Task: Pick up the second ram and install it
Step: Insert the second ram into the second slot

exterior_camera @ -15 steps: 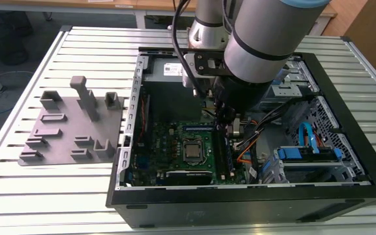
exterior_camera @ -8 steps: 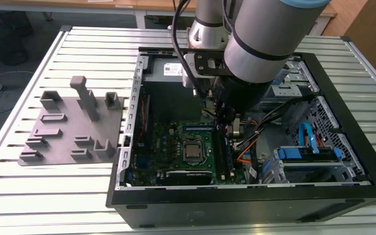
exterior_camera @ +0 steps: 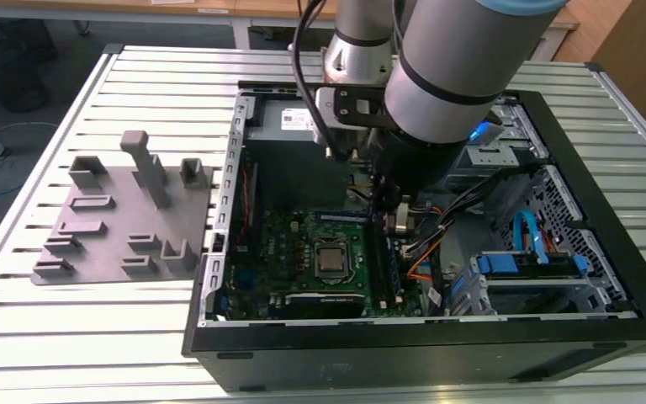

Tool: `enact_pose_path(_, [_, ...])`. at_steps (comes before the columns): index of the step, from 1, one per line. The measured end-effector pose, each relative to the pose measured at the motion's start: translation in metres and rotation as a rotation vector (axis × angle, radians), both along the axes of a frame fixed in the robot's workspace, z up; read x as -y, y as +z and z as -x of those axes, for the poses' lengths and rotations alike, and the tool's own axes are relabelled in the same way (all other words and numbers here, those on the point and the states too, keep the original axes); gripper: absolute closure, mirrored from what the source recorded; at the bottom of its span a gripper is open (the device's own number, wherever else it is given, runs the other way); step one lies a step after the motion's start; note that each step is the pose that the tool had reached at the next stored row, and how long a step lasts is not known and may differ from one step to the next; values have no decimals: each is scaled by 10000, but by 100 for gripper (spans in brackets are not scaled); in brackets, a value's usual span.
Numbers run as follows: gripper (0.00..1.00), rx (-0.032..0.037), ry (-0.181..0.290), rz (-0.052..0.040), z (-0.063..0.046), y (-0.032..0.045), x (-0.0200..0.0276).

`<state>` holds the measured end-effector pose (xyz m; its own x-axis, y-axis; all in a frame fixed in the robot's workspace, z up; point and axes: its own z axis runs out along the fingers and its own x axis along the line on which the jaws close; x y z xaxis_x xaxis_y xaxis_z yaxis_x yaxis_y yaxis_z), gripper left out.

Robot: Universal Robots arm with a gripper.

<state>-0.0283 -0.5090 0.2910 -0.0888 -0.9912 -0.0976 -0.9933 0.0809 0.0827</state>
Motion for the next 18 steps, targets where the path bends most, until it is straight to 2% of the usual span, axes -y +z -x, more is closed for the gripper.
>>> enact_pose_path(10, [86, 0, -1789, 0, 0, -3, 0])
enact_pose_path(18, [86, 0, -2912, 0, 0, -4, 0])
